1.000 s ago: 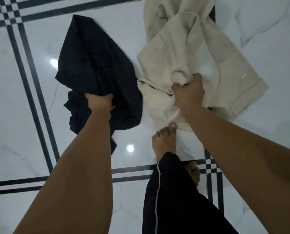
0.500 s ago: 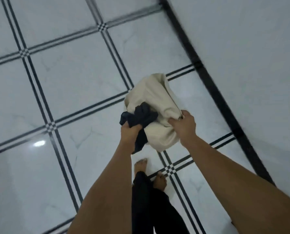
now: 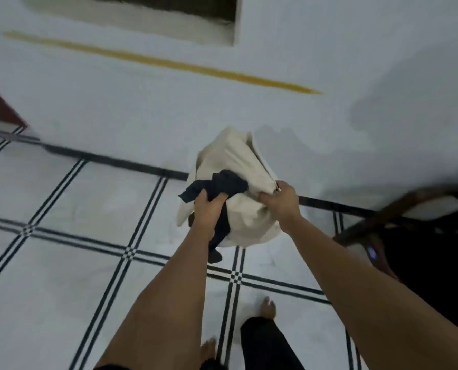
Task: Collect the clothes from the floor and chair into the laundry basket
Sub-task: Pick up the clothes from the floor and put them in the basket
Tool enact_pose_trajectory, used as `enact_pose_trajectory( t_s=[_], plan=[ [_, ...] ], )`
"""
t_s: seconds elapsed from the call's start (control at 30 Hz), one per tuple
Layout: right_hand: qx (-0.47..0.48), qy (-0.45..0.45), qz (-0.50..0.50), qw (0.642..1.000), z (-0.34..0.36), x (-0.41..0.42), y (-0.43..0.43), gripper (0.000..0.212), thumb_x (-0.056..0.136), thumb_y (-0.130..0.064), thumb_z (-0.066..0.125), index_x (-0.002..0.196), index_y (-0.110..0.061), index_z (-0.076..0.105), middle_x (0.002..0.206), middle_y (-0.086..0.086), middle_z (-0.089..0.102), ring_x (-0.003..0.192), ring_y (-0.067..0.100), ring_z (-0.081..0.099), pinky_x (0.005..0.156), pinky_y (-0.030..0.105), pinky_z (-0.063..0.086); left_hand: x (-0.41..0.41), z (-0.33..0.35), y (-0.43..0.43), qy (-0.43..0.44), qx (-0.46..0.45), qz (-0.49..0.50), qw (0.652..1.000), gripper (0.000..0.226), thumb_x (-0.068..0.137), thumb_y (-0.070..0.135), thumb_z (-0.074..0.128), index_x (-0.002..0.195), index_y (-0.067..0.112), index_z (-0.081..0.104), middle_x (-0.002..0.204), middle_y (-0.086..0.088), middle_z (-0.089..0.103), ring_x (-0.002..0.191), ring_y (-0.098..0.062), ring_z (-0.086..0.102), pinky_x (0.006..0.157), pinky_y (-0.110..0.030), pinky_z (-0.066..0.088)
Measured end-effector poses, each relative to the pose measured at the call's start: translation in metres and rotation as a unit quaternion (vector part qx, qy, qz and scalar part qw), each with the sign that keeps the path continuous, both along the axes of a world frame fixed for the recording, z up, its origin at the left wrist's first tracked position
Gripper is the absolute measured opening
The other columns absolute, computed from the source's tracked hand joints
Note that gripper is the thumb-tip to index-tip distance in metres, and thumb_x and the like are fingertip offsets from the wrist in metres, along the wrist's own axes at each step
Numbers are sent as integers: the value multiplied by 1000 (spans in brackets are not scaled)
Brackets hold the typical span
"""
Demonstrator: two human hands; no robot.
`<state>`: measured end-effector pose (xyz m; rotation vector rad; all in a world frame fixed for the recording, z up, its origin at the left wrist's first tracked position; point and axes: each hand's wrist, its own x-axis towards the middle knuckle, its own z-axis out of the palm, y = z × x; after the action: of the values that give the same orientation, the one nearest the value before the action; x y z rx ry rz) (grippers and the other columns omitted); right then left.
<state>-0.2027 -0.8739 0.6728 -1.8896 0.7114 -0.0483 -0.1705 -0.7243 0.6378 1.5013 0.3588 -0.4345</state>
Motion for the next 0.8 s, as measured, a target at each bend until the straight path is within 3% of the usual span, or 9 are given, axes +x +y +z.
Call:
enact_pose_trajectory(
  t_s=[0.17,0.3,0.37,0.4,0.47,0.6,0.8],
  plan=[
    [43,-47,-220,973,29,-122,-72,21,78,-7,69,98,-3,64,80,6,61,79,23,56,58,26,41,-60,50,-103,-55,35,-212,975,30,87,22,62,115,13,53,118,-11,60,113,-32,56,101,-47,46],
    [51,-70,-352,932,39,-230,-120,19,78,-4,68,96,-5,63,76,4,58,81,22,55,53,21,40,-134,63,-183,-67,60,-352,932,61,83,30,64,137,13,42,136,-10,52,123,-32,50,105,-50,42],
    [51,-66,-392,916,39,-269,-136,25,77,-6,69,102,-3,65,84,6,61,84,22,57,58,25,43,-164,66,-208,-72,50,-400,912,63,82,31,65,138,14,42,137,-11,51,124,-33,49,106,-51,41],
    [38,-72,-454,887,41,-333,-156,26,77,-7,69,102,-4,65,88,7,61,85,23,57,65,27,45,-219,68,-246,-76,45,-459,884,62,82,30,65,137,13,43,136,-12,52,123,-33,49,106,-51,41],
    [37,-71,-490,868,41,-384,-170,21,76,-8,69,96,-8,64,89,9,62,84,24,57,70,29,44,-264,68,-276,-85,41,-500,861,63,83,30,65,139,14,42,138,-12,51,124,-34,49,105,-52,41],
    [21,-64,-598,799,42,-543,-204,15,72,-9,71,87,-7,66,80,10,61,77,23,56,67,30,43,-419,65,-346,-75,6,-604,793,52,87,22,63,135,12,46,132,-11,56,118,-34,54,102,-49,45],
    [22,-83,-711,697,44,-740,-219,26,74,-6,72,98,2,67,84,10,62,80,22,57,73,36,50,-622,64,-407,-34,-10,-697,716,53,85,21,65,134,10,46,130,-16,57,114,-36,56,95,-48,49]
  ],
)
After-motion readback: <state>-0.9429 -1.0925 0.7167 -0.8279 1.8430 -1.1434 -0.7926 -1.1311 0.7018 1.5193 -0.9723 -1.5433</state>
